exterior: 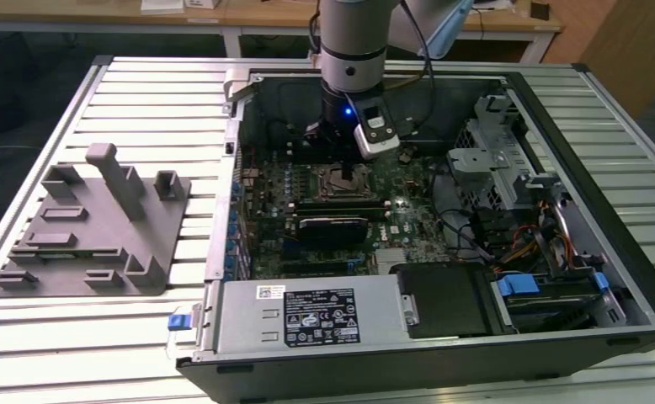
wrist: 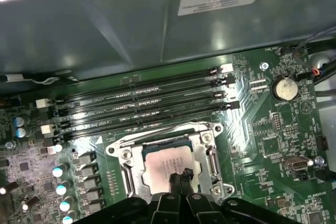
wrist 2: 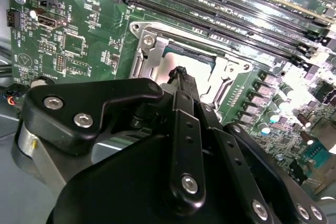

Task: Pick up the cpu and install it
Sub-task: 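Install the first cpu locking lever, then install the second cpu locking lever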

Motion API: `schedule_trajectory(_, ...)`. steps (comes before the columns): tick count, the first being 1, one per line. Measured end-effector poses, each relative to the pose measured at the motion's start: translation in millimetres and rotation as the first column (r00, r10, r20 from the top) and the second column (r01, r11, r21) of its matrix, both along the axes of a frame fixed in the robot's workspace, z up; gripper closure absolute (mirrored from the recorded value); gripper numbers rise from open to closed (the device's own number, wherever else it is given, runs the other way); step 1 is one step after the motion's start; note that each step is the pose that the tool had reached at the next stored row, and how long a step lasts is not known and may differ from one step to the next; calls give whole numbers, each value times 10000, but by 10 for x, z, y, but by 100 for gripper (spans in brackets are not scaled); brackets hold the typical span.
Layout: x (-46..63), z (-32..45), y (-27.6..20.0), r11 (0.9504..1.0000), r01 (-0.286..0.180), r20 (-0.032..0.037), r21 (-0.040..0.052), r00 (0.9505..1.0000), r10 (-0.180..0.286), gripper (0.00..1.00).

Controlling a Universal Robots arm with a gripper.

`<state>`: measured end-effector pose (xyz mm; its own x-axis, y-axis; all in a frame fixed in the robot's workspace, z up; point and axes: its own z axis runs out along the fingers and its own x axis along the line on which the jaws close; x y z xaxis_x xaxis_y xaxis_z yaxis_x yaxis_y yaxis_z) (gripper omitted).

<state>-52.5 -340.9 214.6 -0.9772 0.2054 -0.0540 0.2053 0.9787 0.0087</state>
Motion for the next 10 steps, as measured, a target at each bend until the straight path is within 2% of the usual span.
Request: schedule_trajectory(10, -22, 17, 1, 10000, 0, 10, 8, 10000, 0, 89)
